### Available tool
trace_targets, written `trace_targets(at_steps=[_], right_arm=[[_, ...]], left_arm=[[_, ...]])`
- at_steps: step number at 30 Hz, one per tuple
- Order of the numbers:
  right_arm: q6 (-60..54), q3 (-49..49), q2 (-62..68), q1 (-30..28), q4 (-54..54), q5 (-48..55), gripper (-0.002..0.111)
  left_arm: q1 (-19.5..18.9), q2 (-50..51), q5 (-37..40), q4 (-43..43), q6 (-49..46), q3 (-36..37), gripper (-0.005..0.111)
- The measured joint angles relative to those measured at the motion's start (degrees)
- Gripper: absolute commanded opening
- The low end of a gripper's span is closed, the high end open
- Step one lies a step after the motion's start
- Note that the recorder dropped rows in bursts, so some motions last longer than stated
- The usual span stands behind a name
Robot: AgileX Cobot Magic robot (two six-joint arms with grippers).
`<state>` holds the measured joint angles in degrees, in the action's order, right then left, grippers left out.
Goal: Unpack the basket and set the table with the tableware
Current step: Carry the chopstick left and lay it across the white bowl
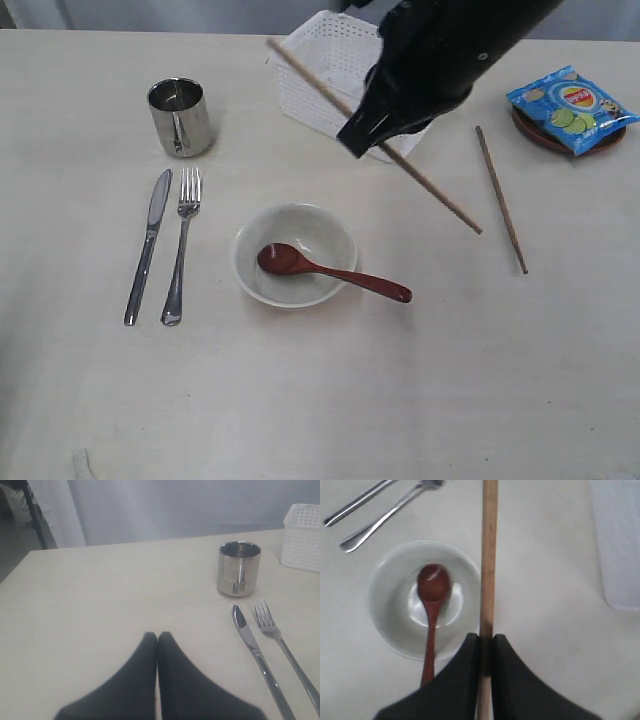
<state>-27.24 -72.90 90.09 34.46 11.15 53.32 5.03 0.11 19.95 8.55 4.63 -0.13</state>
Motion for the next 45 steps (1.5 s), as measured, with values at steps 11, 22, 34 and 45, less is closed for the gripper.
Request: trace_targets(at_steps=[11,22,34,45], right_arm=[[-7.4,-9.3,11.8,11.7,-9.6,5.5,-0.001],[-10.0,-15.8,20.6,13.1,-11.1,12.7,-0.001],[-10.8,-15.8,26.1,13.1,-11.1,10.6,-0.001],[-10.8,-16.2,28.4,13.1,-11.1,9.6,0.000]], left_arm=[[0.0,0.0,0.0,0.0,0.0,0.0,0.000],[0.0,0.0,0.0,0.0,0.0,0.0,0.000],[0.0,0.0,0.0,0.0,0.0,0.0,0.000],[0.0,0.0,0.0,0.0,0.0,0.0,0.000]])
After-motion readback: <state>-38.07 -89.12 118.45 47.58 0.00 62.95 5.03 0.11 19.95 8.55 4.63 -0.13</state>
